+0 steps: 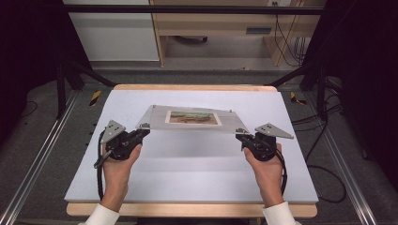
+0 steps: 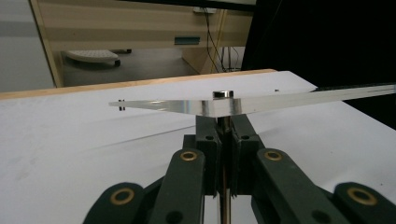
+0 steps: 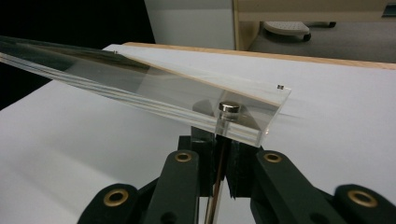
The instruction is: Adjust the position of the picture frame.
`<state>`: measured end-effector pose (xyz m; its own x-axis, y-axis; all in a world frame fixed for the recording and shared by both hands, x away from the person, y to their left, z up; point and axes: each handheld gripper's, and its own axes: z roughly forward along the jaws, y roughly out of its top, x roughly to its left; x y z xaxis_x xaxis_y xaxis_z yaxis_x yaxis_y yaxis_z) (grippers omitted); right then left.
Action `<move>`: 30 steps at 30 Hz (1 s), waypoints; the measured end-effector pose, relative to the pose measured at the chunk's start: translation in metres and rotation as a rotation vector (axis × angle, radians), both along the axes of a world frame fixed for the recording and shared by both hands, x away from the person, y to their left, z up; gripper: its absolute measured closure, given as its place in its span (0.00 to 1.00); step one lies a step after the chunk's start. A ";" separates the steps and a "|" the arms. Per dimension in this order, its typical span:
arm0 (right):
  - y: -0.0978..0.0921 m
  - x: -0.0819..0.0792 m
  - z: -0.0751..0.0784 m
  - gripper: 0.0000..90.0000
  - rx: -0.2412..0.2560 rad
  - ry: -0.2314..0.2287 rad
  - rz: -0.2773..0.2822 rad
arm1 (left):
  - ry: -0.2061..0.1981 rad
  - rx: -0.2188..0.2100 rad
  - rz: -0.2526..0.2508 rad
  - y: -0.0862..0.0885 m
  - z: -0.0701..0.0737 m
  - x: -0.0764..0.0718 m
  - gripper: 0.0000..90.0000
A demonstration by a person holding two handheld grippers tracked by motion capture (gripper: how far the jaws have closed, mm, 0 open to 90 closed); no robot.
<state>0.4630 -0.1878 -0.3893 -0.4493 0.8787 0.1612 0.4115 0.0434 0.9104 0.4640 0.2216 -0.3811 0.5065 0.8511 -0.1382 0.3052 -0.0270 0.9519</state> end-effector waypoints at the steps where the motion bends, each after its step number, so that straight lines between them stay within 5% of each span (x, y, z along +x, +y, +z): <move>1: 0.000 0.000 0.000 0.93 0.000 0.000 0.000 | 0.000 0.000 0.000 0.000 0.000 0.000 0.93; 12: -0.023 0.000 -0.006 0.93 0.003 0.000 -0.034 | 0.001 0.002 -0.018 -0.022 -0.009 0.008 0.93; 30: -0.024 0.005 -0.015 0.93 -0.019 0.016 -0.047 | -0.001 0.003 -0.016 -0.023 -0.024 0.012 0.92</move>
